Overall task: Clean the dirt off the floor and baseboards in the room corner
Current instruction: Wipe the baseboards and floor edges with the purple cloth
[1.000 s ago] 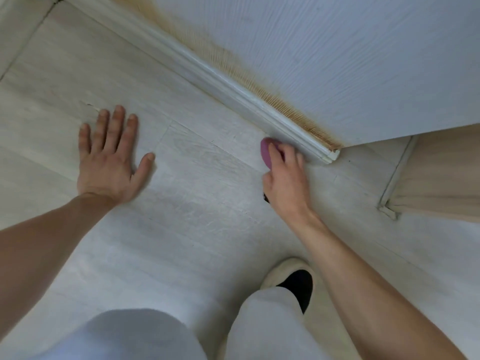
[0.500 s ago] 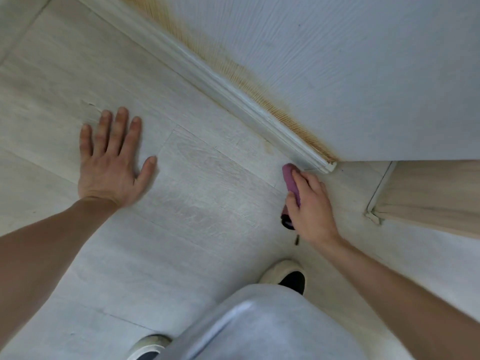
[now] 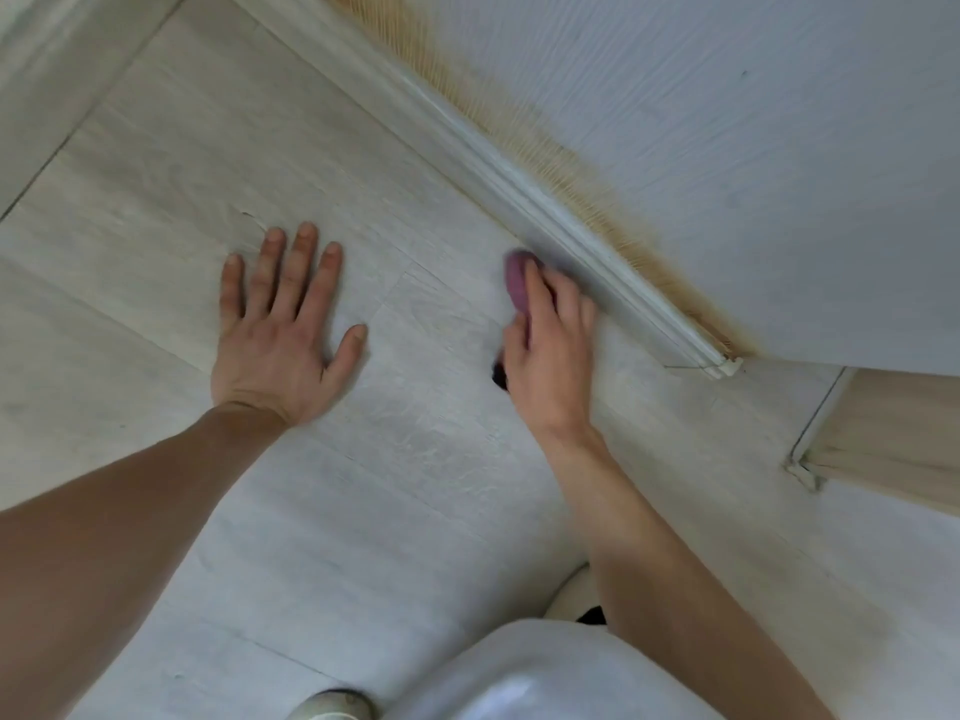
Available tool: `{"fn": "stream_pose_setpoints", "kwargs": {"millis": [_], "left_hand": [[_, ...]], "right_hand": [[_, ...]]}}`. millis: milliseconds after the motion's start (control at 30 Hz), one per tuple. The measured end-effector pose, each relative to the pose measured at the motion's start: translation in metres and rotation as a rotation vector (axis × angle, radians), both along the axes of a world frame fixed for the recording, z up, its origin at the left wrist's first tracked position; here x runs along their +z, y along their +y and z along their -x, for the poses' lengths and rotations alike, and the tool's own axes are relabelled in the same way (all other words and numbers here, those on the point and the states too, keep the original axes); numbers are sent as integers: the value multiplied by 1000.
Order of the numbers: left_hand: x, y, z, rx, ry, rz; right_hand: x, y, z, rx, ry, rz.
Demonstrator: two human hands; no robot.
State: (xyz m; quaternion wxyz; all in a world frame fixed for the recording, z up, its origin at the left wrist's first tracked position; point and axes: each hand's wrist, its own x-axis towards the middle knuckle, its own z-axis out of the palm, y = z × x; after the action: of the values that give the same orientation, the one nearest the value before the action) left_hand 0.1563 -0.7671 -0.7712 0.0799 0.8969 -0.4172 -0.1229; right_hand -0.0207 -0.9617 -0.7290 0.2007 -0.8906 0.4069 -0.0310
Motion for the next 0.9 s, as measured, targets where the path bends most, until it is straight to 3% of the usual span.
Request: {"fn": "stream_pose_setpoints", "kwargs": {"millis": [100,200,367,467,633,733,900], "left_hand": [[0,0,1,-8,-21,-5],[1,-1,0,-15,-6,-8],[-1,1,0,-4,-16,-20],[2,0,-1,-15,-10,-22],[1,0,-2,-14,-17,-48],[1,0,-2,-21,-15,-46],[1,0,-2,-23,-14,-54]], "right_hand": [[10,7,62,-203,50,3],[-5,8,47,-340,98,54],[-14,13,-76,-70,61,129],[-7,9,-104,80,24,108],[4,4,-44,-32,21,106],[-9,8,-57,-120,40,109],[-15,12,-146,150,-86,46]]}}
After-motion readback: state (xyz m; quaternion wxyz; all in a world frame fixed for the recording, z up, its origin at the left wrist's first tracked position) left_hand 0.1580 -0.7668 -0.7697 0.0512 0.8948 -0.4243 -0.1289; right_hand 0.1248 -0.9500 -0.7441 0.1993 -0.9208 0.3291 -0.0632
